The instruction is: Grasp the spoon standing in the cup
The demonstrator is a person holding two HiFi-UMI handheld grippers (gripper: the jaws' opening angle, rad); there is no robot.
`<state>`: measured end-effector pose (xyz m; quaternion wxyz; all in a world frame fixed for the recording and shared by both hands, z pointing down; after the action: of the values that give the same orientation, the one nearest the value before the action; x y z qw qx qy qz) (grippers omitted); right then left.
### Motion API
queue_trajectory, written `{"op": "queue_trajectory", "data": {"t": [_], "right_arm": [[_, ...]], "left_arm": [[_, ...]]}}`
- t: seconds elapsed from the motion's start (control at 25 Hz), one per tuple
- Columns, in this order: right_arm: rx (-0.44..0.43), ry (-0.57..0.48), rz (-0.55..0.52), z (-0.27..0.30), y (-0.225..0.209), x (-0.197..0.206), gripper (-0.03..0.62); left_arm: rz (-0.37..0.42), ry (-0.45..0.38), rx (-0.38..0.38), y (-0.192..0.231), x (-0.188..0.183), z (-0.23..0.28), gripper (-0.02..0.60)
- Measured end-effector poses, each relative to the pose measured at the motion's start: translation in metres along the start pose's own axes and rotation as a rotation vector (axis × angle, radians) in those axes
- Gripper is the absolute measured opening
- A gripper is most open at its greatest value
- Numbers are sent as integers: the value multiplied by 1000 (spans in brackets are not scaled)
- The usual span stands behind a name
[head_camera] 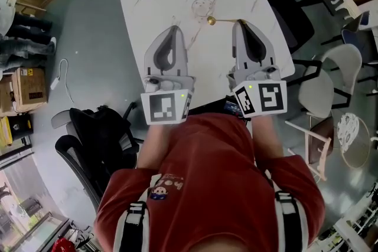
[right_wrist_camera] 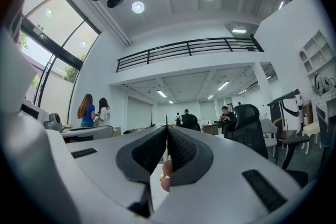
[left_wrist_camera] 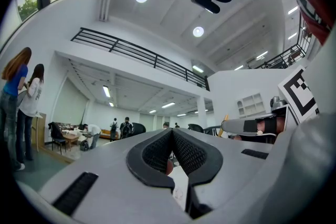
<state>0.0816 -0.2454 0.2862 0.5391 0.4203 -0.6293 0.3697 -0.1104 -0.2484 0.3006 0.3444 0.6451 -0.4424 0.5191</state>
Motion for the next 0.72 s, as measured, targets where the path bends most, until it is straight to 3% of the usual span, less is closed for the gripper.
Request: {"op": "queue_trajectory", "data": {"t": [0.72], "right_arm": [[26, 13, -16, 5, -3, 4, 16]], "left_arm": [[-25, -6, 18, 4, 4, 10, 2]]}}
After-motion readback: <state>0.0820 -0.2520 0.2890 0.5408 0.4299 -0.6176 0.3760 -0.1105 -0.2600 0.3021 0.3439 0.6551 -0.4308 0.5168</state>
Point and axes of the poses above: the fingertips, and each gripper's own axes: z forward along the fingers, y to its left, x out of its underside, the point moved 8 cm from there along -z, backward along the fingers, and after that the axes turned 2 degrees about -x, right-handed, at the moved point
